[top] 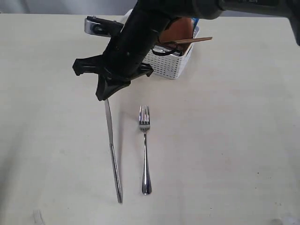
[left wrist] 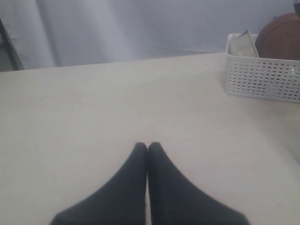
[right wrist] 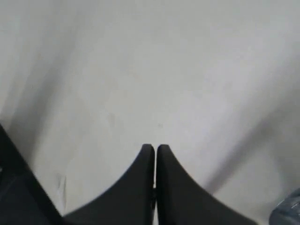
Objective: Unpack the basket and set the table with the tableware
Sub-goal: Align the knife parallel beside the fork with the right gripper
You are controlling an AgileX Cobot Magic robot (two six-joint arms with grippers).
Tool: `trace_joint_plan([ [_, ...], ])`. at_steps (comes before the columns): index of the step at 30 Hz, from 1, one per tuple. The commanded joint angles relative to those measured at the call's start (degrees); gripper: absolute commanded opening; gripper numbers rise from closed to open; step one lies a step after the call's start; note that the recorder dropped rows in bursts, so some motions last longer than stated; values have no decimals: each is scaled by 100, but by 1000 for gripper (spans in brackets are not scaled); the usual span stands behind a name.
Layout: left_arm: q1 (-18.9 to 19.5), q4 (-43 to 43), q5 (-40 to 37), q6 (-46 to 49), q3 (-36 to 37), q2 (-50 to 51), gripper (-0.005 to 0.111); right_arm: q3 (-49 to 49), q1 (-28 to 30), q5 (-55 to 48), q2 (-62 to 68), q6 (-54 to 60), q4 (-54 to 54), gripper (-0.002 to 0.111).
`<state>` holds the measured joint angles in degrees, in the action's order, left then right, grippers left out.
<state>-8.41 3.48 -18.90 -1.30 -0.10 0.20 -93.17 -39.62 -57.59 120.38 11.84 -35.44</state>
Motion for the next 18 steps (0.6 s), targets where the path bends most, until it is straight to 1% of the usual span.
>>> trace_joint_plan([
  [1,-36,-26,56,2,10,-20,0,-1,19,463,68,-151,213,0],
  [9,-36,-26,56,2,10,-20,0,-1,19,612,405,-312,365,0],
  [14,-36,-26,56,2,10,-20,0,-1,19,929,404,-753,757,0],
  [18,-36,-26,56,2,10,-20,0,-1,19,913,404,-1147,1057,0],
])
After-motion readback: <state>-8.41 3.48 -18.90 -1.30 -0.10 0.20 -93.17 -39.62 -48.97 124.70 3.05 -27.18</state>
